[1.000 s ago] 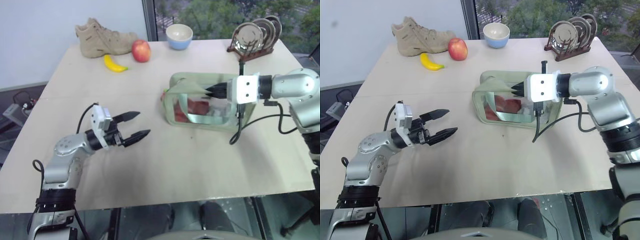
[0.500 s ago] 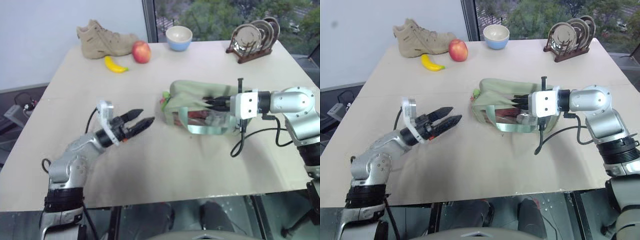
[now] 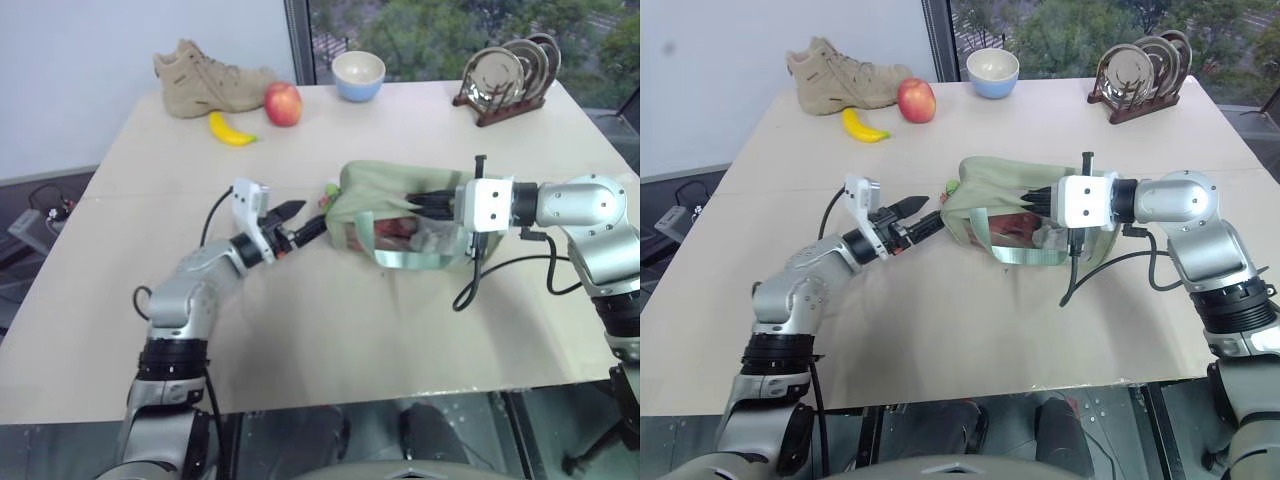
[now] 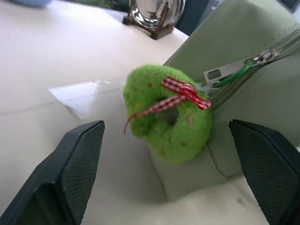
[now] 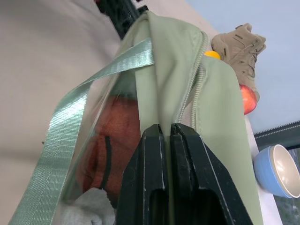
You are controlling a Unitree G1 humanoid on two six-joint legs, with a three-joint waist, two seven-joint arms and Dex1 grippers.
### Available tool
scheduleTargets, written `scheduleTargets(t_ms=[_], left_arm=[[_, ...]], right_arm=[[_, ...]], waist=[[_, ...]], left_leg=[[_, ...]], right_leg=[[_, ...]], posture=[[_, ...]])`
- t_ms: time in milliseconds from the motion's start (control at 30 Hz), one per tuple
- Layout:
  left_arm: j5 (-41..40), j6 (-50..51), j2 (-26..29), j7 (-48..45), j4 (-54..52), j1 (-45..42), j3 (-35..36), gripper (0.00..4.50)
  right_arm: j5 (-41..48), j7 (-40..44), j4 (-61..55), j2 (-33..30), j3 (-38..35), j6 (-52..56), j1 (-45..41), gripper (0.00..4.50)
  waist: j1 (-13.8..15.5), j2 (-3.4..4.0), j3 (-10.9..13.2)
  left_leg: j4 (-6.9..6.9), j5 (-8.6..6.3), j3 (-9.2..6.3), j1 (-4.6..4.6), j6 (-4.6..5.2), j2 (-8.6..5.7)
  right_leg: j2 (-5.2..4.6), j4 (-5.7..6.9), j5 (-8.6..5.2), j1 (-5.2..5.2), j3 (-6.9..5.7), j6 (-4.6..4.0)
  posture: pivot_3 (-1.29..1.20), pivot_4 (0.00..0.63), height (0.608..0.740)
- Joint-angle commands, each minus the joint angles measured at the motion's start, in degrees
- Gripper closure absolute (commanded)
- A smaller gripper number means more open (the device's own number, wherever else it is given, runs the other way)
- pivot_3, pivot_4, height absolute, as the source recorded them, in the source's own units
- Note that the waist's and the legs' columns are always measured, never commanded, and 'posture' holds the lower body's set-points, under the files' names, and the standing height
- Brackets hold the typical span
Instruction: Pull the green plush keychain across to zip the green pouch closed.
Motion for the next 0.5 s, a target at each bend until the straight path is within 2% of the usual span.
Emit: scheduleTargets(t_ms=[33, 200, 233, 333, 500], left_arm=[[1.8, -2.8, -1.9, 0.3, -2.0, 1.0, -1.6, 1.67], [5.4, -7.5, -2.3, 0.9, -1.9, 1.5, -1.7, 4.24], [6.6, -9.1, -2.0, 0.9, -1.6, 1.3, -1.9, 4.38], [12.4, -17.7, 0.4, 0.7, 0.7, -0.4, -1.9, 4.38], [23.3, -40.0, 6.4, -2.1, 6.5, -8.0, -3.7, 4.38]], right_arm=[[0.5, -0.7, -2.8, 0.5, -1.4, 0.4, -0.1, 4.5], [0.4, -0.5, -1.9, 0.6, -1.7, 0.2, -0.1, 4.5], [0.3, -0.5, -1.7, 0.6, -1.7, 0.1, -0.1, 4.5], [0.3, -0.4, -1.1, 0.9, -1.7, -0.2, 0.0, 4.5], [0.0, -0.4, 0.7, 1.5, -1.6, -1.2, -0.2, 4.5]], waist=[[-0.1, 0.0, 0.0], [-0.2, 0.0, 0.0], [-0.2, 0.0, 0.0], [-0.2, 0.0, 0.0], [0.0, -0.03, 0.0]], left_leg=[[0.01, 0.0, 0.0, -0.01, 0.0, 0.0], [0.0, 0.0, 0.01, 0.0, 0.0, 0.01], [0.0, 0.0, 0.02, 0.0, 0.0, 0.01], [0.0, 0.0, 0.01, 0.0, 0.0, 0.01], [0.0, 0.0, 0.01, -0.02, 0.0, 0.02]], right_leg=[[0.0, 0.0, 0.0, 0.0, 0.0, 0.0], [0.0, 0.03, 0.0, -0.01, 0.02, 0.0], [0.0, 0.03, 0.0, -0.01, 0.03, 0.0], [0.01, 0.02, 0.0, -0.01, 0.02, 0.0], [0.0, -0.01, 0.0, -0.01, -0.01, 0.0]], posture=[[0.0, 0.15, 0.74], [0.0, 0.15, 0.74], [0.0, 0.15, 0.74], [0.0, 0.15, 0.74], [0.0, 0.15, 0.74]])
